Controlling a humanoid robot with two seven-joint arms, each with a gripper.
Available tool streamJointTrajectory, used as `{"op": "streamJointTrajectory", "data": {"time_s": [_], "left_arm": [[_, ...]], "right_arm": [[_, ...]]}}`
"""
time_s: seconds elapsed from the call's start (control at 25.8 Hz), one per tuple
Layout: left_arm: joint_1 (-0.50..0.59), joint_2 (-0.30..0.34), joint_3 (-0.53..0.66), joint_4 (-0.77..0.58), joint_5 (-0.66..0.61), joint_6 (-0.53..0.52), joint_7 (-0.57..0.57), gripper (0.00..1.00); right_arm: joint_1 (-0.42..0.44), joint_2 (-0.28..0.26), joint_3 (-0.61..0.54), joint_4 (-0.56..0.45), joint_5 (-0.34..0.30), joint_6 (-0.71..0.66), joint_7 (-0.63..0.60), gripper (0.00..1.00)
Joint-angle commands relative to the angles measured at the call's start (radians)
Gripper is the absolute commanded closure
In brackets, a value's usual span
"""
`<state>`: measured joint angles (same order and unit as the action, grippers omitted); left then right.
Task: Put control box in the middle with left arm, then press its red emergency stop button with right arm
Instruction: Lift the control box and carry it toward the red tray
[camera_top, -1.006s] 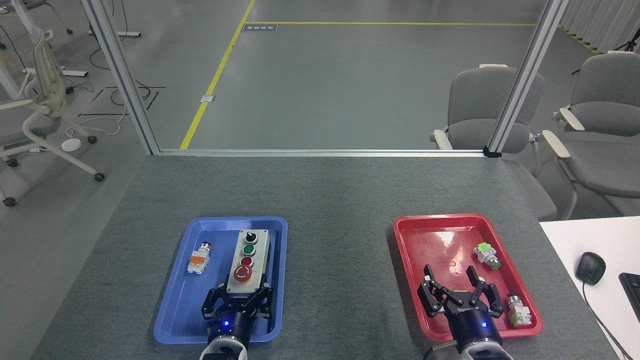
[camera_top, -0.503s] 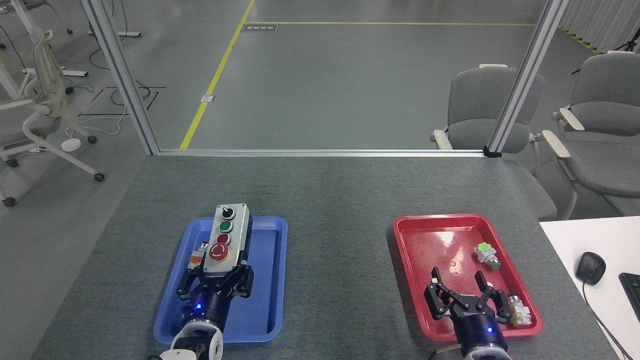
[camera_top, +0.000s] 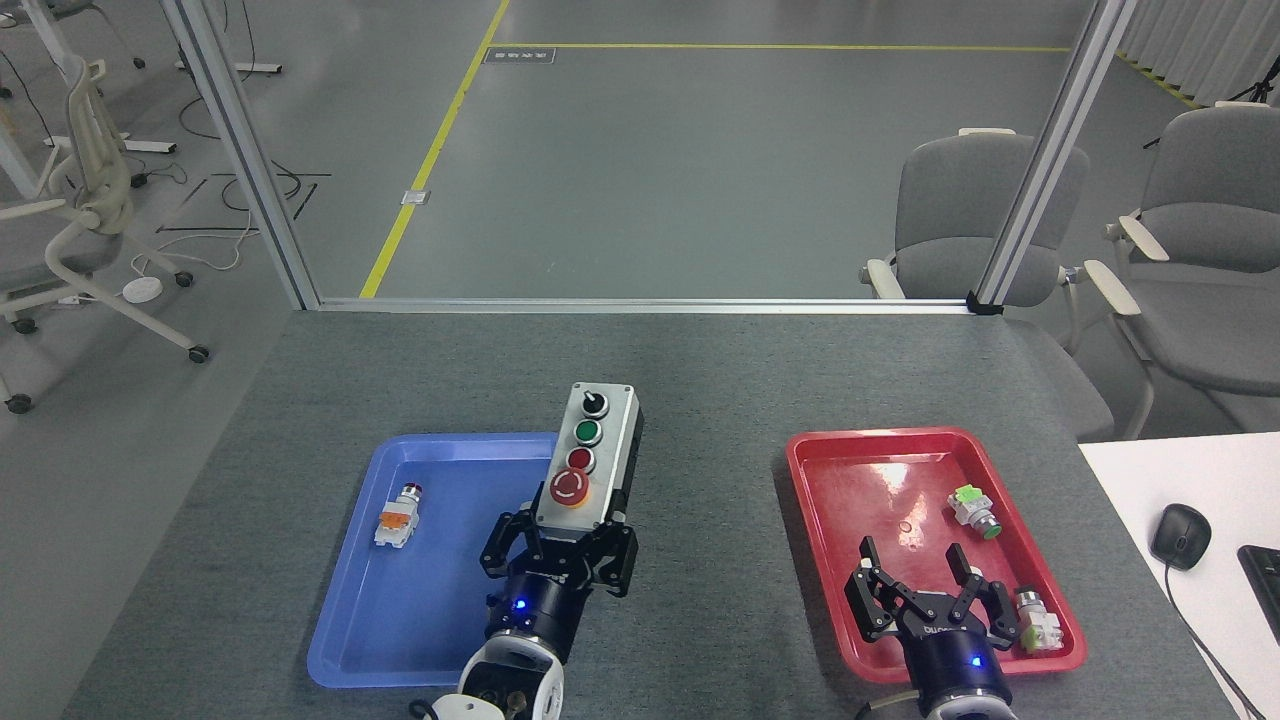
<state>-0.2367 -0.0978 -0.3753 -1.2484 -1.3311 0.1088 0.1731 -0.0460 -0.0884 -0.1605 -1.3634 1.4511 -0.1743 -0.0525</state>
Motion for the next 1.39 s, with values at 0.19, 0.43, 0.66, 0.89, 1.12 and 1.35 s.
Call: {"op": "streamJointTrajectory", "data": {"time_s": [0.19, 0.43, 0.66, 0.89, 1.12, 1.35], "left_arm": [[-0.042, -0.036, -0.215, 0.136, 0.003, 0.092, 0.003, 1.0], [-0.099, -0.037, -0.244, 0.259, 0.016, 0.088, 0.0, 1.0], [-0.133, -0.039, -0.255, 0.343, 0.02, 0.08, 0.0, 1.0], [-0.145, -0.037, -0.303, 0.359, 0.023, 0.08, -0.001, 1.0], [-0.147, -0.039, -0.338, 0.351, 0.023, 0.08, -0.01, 0.99], [-0.147, -0.039, -0.352, 0.353, 0.024, 0.08, -0.014, 0.82]], "right_arm": [[0.0, 0.004, 0.007, 0.001, 0.0, -0.002, 0.002, 0.01], [0.0, 0.009, 0.009, 0.001, 0.002, -0.013, 0.002, 0.02], [0.0, 0.01, 0.007, 0.001, 0.002, -0.016, 0.002, 0.02], [-0.002, 0.009, 0.007, 0.0, 0.002, -0.016, 0.002, 0.02], [-0.003, 0.007, 0.001, -0.006, 0.003, -0.002, 0.0, 0.02], [0.0, 0.004, -0.002, -0.006, 0.003, 0.001, 0.0, 0.02]]}}
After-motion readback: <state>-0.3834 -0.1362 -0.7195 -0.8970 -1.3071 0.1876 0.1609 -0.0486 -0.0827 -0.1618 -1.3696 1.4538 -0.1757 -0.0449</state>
